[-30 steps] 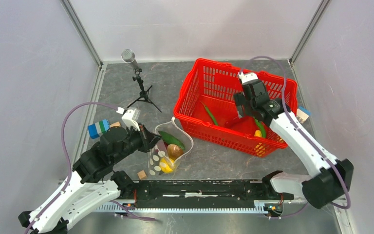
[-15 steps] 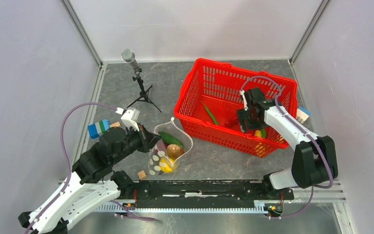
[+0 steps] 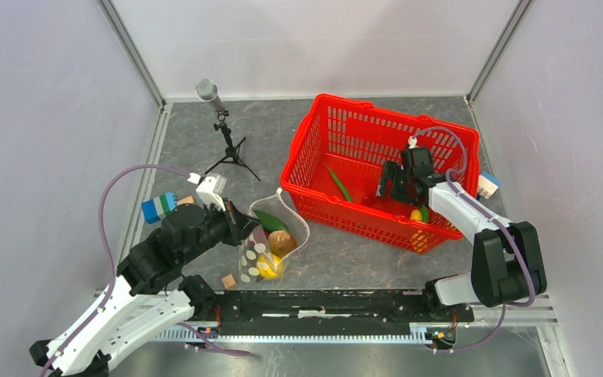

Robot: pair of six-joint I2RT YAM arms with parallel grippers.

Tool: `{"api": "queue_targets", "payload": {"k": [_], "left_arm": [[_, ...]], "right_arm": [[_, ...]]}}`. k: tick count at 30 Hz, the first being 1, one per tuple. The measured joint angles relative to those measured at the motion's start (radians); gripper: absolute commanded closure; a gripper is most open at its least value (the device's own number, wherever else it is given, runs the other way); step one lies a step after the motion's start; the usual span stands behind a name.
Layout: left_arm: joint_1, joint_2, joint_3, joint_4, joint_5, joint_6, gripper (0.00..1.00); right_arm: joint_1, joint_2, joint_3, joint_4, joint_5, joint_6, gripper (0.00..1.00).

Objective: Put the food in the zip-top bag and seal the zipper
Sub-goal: Pick up the fake vegetable from the bin, then place the fake vegetable in the zipper food storage bag.

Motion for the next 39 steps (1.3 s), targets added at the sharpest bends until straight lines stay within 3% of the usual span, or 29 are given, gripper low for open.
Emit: {"api": "queue_targets", "payload": {"k": [5,8,14,18,22,26,33,39], "left_arm": [[0.000,0.005,0.005,-0.003,-0.002,0.000,0.92],[0.000,0.014,0.013,-0.008,-0.003,0.000,0.91],[0.000,0.019,0.016,-0.009,-0.004,0.000,0.91],[0.000,0.022,0.016,-0.009,-0.004,0.000,0.91],[0.000,0.027,0.016,-0.008,-0.006,0.000,0.91],[0.000,0.038,0.016,-0.007,-0.011,0.000,0.91],[0.000,0.059,0.016,-0.006,-0.011,0.000,0.91],[0.000,0.060,0.016,-0.006,-0.010,0.000,0.91]], "right_arm": [[0.002,0.068,-0.012,0.088,0.030,0.130,0.09],[0.002,0.126,-0.011,0.123,0.042,0.177,0.16],[0.007,0.185,0.000,0.208,0.087,0.217,0.55],[0.010,0.195,-0.009,0.260,0.075,0.216,0.75],[0.016,0.135,-0.055,0.283,0.031,0.183,0.77],[0.018,-0.038,-0.107,0.329,-0.050,0.131,0.81],[0.020,-0.386,-0.241,0.579,-0.232,0.062,0.80],[0.022,-0.554,-0.332,0.737,-0.395,0.014,0.80]]}}
